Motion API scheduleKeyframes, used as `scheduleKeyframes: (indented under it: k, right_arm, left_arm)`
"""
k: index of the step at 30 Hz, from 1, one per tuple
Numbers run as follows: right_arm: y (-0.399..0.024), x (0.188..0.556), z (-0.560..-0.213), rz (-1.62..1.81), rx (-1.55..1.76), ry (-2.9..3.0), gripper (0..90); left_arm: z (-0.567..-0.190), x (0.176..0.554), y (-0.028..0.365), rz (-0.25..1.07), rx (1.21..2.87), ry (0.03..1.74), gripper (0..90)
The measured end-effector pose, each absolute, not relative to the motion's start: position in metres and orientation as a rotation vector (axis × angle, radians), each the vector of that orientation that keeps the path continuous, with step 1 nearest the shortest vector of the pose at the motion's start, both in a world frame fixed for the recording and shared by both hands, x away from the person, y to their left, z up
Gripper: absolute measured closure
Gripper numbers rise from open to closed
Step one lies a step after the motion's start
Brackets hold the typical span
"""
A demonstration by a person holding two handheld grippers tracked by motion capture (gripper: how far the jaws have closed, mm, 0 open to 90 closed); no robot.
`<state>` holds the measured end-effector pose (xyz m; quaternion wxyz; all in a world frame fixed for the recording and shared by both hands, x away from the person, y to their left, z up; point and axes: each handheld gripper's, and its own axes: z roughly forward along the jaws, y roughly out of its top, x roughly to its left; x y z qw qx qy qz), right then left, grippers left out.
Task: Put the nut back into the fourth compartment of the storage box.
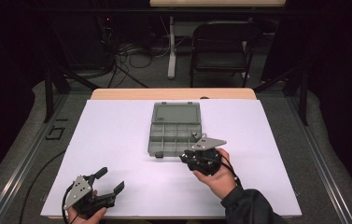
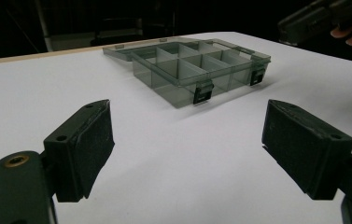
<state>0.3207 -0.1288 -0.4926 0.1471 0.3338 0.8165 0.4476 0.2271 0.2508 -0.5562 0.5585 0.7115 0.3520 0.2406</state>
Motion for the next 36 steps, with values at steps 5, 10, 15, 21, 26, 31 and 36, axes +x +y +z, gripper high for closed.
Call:
scheduleKeyframes:
  k: [5,10,15,21,26,31,36]
  right_arm:
    - [-0.136,0.340,-0.482,1.276,1.001,2.314,70.2]
    - [-0.138,0.355,-0.478,1.253,1.032,2.298,70.2]
    - [-0.138,0.370,-0.480,1.217,1.063,2.283,70.2]
    - [-0.139,0.391,-0.487,1.180,1.106,2.251,70.2]
    - [-0.139,0.405,-0.496,1.135,1.149,2.240,70.2]
    - [-0.141,0.416,-0.505,1.115,1.194,2.222,70.2]
    - [-0.144,0.425,-0.513,1.083,1.231,2.203,70.2]
  left_arm:
    - [-0.556,0.227,0.251,0.568,1.676,0.833,16.6]
    - [-0.556,0.227,0.251,0.568,1.676,0.834,16.6]
    - [-0.556,0.227,0.251,0.568,1.676,0.833,16.7]
    - [-0.556,0.228,0.252,0.568,1.677,0.832,16.7]
    - [-0.556,0.228,0.252,0.566,1.677,0.831,16.7]
    - [-0.556,0.228,0.252,0.566,1.677,0.830,16.7]
    - [-0.556,0.228,0.252,0.566,1.678,0.829,16.6]
